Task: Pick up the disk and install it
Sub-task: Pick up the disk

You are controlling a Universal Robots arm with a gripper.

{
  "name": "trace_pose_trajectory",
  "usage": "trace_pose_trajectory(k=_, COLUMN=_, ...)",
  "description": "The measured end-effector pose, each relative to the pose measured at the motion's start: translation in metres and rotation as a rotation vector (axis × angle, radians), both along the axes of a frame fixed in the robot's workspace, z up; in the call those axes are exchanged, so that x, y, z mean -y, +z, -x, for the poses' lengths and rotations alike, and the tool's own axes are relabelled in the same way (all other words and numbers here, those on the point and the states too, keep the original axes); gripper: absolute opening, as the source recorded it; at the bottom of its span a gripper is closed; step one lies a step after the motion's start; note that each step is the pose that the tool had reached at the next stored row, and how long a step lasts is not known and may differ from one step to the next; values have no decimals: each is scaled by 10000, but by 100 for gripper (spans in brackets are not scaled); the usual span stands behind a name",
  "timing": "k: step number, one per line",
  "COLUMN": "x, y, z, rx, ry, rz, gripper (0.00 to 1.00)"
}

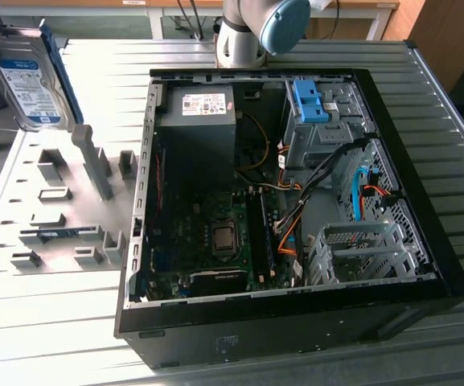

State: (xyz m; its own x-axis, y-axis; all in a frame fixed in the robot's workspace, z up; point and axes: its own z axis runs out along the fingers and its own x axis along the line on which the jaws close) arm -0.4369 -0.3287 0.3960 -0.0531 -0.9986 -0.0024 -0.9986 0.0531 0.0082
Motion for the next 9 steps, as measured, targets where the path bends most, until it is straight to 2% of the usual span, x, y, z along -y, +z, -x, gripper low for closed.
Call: trace_pose_trajectory(k=9, x=0, y=129, z=0, rx=0, ry=0, rz=0, gripper=37)
